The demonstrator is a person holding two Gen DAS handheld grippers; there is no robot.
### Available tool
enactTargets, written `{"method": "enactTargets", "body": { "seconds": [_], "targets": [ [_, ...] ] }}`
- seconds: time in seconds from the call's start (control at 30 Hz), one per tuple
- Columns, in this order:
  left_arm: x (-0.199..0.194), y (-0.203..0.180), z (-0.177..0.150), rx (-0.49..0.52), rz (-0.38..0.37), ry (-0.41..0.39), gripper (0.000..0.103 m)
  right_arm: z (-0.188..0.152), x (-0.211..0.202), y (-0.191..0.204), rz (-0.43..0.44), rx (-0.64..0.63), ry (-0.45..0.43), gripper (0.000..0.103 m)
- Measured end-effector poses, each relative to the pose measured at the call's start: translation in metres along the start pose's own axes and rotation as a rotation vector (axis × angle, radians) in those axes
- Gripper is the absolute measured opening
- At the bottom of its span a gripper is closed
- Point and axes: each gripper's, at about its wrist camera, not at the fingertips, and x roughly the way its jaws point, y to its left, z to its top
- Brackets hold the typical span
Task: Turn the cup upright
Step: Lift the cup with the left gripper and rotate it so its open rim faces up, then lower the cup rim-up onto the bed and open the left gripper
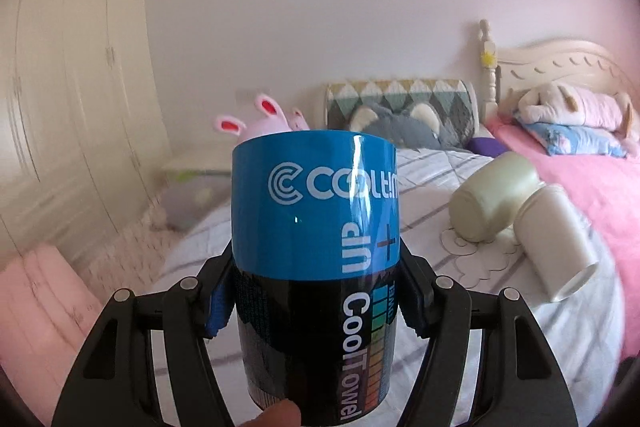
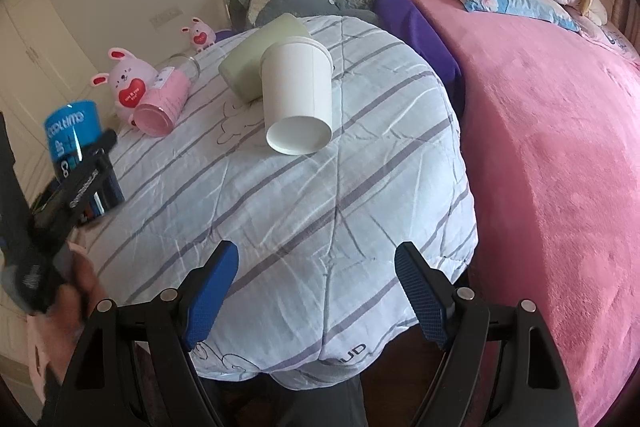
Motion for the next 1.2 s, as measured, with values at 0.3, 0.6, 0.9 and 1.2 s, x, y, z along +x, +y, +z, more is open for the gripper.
{"method": "enactTargets", "body": {
  "seconds": [0.3, 0.6, 0.9, 1.2],
  "targets": [
    [0.003, -0.007, -0.015, 0.036, -0.112, 0.072, 0.068, -0.005, 0.001, 0.01, -0.027, -0.011, 0.019, 0.082],
    [-0.004, -0.008, -0.031, 0.031, -0.16, 0.12, 0.068, -0.012, -0.006, 0.026, -0.038, -0.03, 0.012, 0.082],
    [-0.026, -0.006, -0.045, 0.055, -0.172, 0.127, 0.088, -0.02, -0.018, 0.033, -0.038, -0.04, -0.003, 0.082],
    [-0.048, -0.002, -0.039, 0.068, -0.184, 0.099, 0.102, -0.031, -0.038, 0.042, -0.019, -0.049, -0.034, 0.082]
  ]
}}
